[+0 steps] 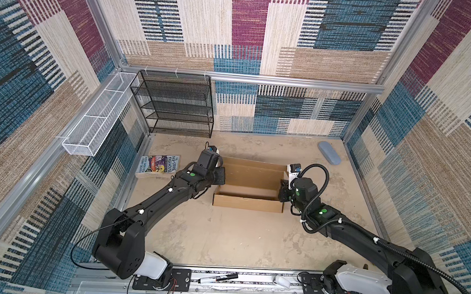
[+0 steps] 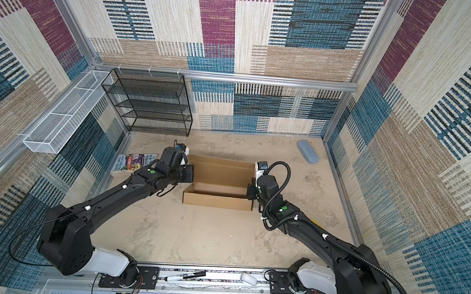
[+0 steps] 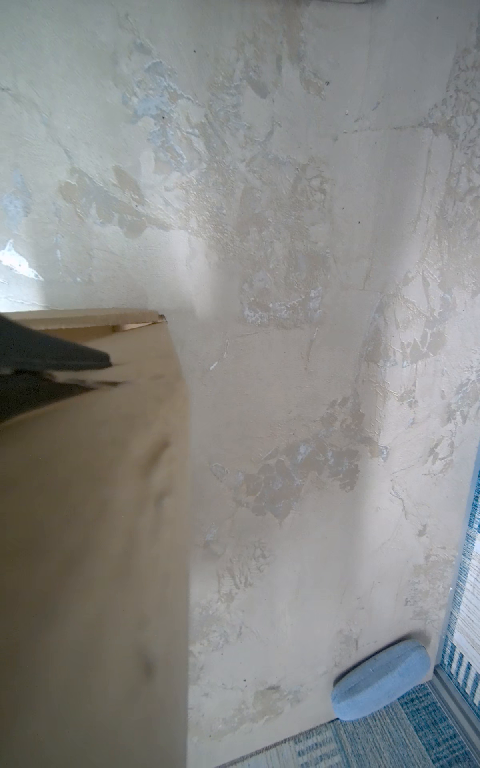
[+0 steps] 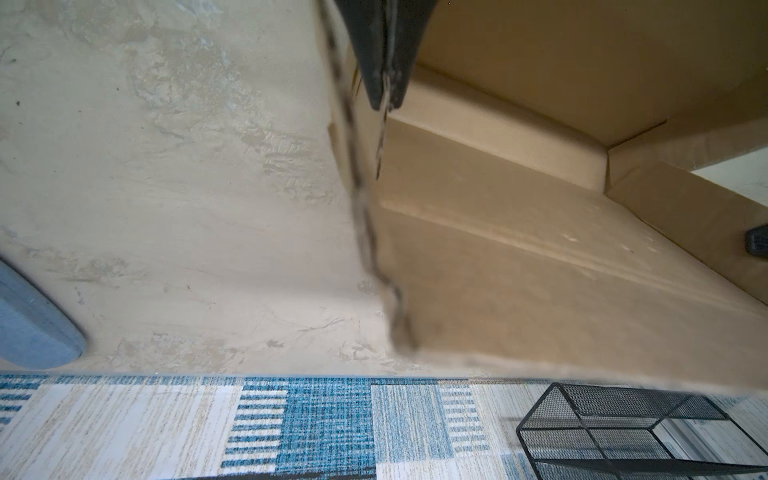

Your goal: Fold the paper box

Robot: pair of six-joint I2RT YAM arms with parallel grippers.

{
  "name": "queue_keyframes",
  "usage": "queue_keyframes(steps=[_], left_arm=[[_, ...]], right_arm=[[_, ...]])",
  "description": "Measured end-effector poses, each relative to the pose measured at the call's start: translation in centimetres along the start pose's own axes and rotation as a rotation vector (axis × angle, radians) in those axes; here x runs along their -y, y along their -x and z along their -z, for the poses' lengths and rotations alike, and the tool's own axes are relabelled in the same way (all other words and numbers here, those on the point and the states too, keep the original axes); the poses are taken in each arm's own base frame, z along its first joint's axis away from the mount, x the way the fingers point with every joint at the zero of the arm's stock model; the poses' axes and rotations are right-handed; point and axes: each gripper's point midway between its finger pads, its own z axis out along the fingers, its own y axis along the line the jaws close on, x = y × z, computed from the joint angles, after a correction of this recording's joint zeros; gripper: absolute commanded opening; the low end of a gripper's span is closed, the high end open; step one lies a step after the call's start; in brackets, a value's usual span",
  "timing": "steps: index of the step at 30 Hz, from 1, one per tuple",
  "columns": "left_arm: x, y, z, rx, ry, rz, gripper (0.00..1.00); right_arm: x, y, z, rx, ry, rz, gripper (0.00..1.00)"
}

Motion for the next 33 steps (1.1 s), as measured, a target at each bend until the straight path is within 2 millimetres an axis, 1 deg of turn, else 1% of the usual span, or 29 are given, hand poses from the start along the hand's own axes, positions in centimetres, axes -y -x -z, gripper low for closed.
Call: queue_keyframes(steps=[12,16,21,27,30,33], left_arm=[[-0.1,-0.6,0.4,0.029,-0.016,0.006,0.00],[-0.1,-0.6,0.7,0.040,-0.024,0.004,0.00],[0.0,-0.6,1.0,0.053,-0.032,0.004,0.00],[0.0,-1.1,1.2,0.061,-0.040,0.000,0.00],[0.0,-1.4,1.4,0.068,-0.043,-0.002,0.00],[0.1,-1.8,1.6,0.074,-0.050,-0.005,0.00]], right_arm=[[-0.7,-0.1,0.2,0.005,0.012,0.002,0.15],[-0.9,0.1,0.3,0.014,0.018,0.001,0.20],[-1.1,0.4,0.6,0.024,0.027,-0.004,0.24],[-1.0,-0.1,0.9,0.022,0.034,-0.007,0.24],[-1.0,-0.7,1.0,0.014,0.037,-0.008,0.25],[-0.9,-1.3,1.1,0.005,0.041,-0.009,0.30]])
